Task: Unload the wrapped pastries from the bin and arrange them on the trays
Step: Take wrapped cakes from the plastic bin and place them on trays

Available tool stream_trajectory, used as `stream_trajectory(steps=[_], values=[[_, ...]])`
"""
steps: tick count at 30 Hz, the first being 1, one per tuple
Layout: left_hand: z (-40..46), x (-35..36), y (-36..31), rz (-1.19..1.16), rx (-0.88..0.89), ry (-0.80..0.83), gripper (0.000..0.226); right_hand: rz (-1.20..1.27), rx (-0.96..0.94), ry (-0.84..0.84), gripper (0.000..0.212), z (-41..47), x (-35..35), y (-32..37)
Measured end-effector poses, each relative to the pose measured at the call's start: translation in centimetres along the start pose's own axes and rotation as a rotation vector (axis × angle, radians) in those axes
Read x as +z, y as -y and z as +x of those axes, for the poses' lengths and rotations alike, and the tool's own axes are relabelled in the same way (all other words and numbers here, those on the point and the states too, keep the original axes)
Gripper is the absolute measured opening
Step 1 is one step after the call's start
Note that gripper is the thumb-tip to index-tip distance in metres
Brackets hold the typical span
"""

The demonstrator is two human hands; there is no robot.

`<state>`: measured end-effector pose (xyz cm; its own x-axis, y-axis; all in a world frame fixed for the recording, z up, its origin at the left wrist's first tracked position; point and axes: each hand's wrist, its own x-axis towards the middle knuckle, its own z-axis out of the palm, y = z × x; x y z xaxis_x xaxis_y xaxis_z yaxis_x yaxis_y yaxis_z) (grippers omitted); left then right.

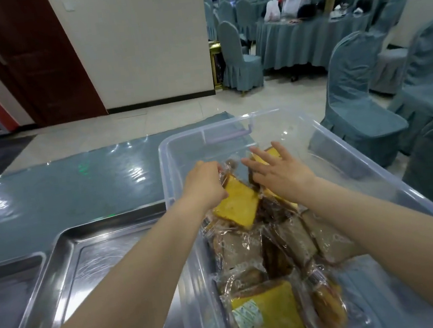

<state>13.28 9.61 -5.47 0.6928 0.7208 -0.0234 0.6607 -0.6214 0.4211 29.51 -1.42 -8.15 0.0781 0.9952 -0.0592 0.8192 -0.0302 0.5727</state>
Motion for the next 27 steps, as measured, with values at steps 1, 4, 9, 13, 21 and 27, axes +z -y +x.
stream_trajectory(steps=[1,4,9,13,21,27], values=[[-0.2,0.1,0.0,0.013,0.021,0.004,0.061,0.004,-0.005,0.029,0.040,-0.2,-0.1,0.0],[-0.8,0.3,-0.1,-0.037,0.077,0.032,0.057,0.000,0.034,0.038,0.041,-1.0,-0.4,0.0],[-1.5,0.3,-0.4,-0.094,0.152,0.088,0.055,-0.001,0.040,0.004,0.059,-2.9,-0.8,-1.3],[-1.7,0.1,-0.7,-0.114,0.177,0.050,0.047,-0.005,0.008,0.028,0.054,-4.9,-1.1,-3.1],[-2.3,-0.6,-1.3,-0.329,0.130,-0.133,0.041,0.133,-0.002,-0.045,0.038,-7.3,-1.5,-3.4],[-4.3,-3.5,-0.8,-0.856,0.057,-0.444,0.040,0.555,0.137,-0.299,0.034,-8.4,-4.5,-3.5]])
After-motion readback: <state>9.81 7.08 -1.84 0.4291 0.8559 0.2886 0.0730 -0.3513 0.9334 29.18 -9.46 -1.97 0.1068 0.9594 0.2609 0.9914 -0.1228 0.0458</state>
